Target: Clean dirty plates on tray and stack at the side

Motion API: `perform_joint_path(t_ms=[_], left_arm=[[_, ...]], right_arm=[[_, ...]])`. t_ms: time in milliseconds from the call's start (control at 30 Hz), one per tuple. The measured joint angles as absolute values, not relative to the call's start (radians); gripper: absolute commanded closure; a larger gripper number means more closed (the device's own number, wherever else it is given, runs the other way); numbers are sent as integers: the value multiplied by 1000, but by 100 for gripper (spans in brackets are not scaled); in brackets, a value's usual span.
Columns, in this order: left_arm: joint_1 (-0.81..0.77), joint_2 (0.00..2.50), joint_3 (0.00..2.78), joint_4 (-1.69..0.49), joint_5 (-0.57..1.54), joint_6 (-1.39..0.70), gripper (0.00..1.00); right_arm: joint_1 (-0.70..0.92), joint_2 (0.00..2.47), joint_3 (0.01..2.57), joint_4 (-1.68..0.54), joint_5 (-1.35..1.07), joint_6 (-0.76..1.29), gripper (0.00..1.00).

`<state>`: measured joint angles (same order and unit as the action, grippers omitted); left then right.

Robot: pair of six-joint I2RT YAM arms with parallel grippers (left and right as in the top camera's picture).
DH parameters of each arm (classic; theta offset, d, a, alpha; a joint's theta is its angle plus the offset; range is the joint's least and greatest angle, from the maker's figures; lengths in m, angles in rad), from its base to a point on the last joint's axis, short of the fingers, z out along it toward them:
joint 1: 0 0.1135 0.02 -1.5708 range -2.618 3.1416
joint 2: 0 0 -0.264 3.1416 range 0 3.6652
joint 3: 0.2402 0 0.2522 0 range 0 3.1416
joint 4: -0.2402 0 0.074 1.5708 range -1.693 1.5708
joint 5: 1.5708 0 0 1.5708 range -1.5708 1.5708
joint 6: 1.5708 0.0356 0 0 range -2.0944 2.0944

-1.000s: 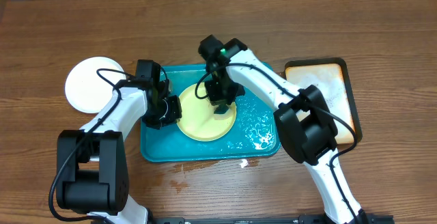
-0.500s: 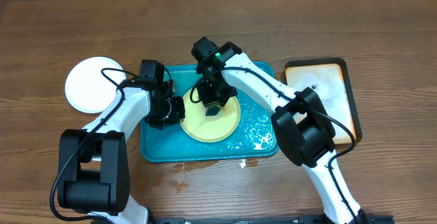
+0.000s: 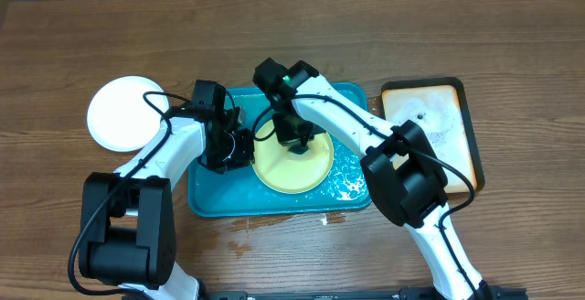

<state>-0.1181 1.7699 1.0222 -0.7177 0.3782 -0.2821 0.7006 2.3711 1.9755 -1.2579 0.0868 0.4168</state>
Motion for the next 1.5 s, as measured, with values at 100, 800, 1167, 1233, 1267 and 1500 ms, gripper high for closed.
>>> perform_joint_path(t_ms=[100, 800, 1167, 1233, 1267, 1500], left_arm=[[-118, 1770, 1022, -717, 383, -282, 96], [-117, 1770, 1035, -702, 388, -263, 47], [-118, 1770, 1035, -616, 392, -233, 47], [-118, 1770, 1035, -614, 390, -233, 59], [-118, 1772, 1035, -613, 389, -235, 62], [-122, 1861, 1057, -594, 414, -231, 93]], right_arm=[[698, 2352, 1931, -1250, 173, 450, 96], [633, 2354, 1950, -1301, 142, 339, 96], [654, 2354, 1952, -1291, 29, 332, 96], [654, 2354, 1952, -1291, 25, 332, 96], [654, 2354, 1952, -1291, 25, 332, 96], [654, 2354, 1952, -1291, 21, 332, 96]])
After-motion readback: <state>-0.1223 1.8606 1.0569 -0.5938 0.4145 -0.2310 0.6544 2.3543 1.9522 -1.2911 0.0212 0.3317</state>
